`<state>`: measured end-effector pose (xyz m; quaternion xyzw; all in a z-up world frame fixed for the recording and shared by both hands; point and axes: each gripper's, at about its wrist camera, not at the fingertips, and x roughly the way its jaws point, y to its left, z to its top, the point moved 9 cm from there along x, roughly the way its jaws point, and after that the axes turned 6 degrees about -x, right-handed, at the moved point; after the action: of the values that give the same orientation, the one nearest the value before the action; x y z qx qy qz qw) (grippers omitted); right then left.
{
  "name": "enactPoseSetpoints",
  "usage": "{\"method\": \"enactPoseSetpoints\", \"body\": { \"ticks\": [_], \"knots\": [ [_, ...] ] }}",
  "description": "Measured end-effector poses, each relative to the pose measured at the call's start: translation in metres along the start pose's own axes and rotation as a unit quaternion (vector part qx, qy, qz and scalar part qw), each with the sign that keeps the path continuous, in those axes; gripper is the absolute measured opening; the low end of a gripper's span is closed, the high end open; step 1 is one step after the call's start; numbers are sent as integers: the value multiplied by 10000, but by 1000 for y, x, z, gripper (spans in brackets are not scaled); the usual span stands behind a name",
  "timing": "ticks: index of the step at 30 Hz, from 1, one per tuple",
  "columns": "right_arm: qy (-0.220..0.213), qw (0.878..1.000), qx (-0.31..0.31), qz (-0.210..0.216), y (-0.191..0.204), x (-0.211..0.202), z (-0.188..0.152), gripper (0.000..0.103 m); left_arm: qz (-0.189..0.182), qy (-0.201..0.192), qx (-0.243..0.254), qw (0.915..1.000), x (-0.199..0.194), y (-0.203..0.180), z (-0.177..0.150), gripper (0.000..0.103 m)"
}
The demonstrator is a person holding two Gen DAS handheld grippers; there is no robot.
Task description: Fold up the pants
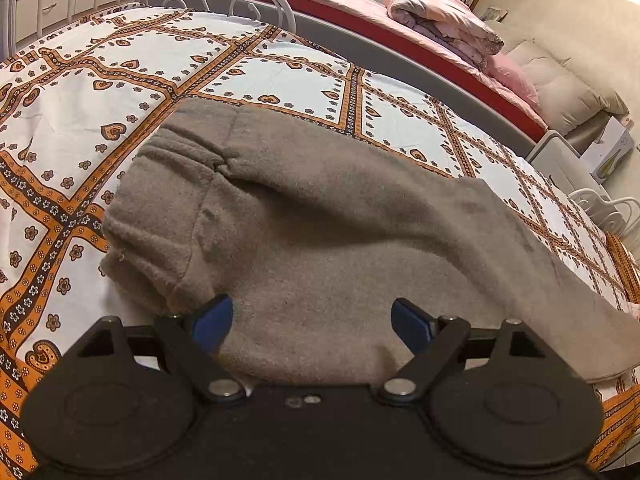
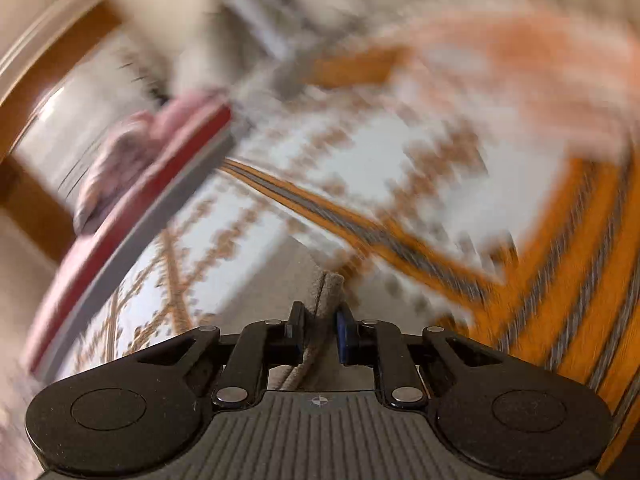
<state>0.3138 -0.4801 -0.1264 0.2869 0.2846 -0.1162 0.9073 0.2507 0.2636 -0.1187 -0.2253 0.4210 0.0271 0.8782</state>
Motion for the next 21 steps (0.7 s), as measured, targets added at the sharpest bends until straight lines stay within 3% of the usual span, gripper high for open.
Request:
{"method": "enactPoseSetpoints", "body": {
  "ticks": [2, 4, 7, 9, 12, 14, 17, 20, 21],
  "knots": [
    [-197, 9984, -515, -145, 13, -12, 4, 15, 0, 5, 13, 10000, 0, 0, 0, 80],
    [-24, 9971, -633, -411, 9, -6, -5, 16, -4, 8, 11, 10000, 0, -1, 0, 80],
    [968, 9925, 32, -750, -27, 31, -42, 22, -11, -24, -8, 10000, -1, -1, 1, 79],
    [661, 9947, 567, -550, -35, 23, -36, 29, -27, -158, -11, 9999, -6, -1, 4, 77],
    [-158, 9940, 298, -1038, -32, -12, -14, 31, 29, -438, -47, 9990, -20, 4, 10, 74],
    [-451, 9964, 260, -663, -15, -23, -4, 31, 51, -721, -157, 9973, -33, 10, 15, 73],
    [-411, 9983, -266, 318, 41, -22, -6, 31, 32, -975, -482, 9941, -47, 24, 21, 60],
    [-155, 9896, -970, 1051, 111, -19, -26, 31, 582, -1311, -588, 9879, -63, 40, 27, 67],
    [-38, 9848, -1160, 1289, 134, -17, -35, 31, 562, -1423, -659, 9860, -68, 43, 29, 69]
  ]
}}
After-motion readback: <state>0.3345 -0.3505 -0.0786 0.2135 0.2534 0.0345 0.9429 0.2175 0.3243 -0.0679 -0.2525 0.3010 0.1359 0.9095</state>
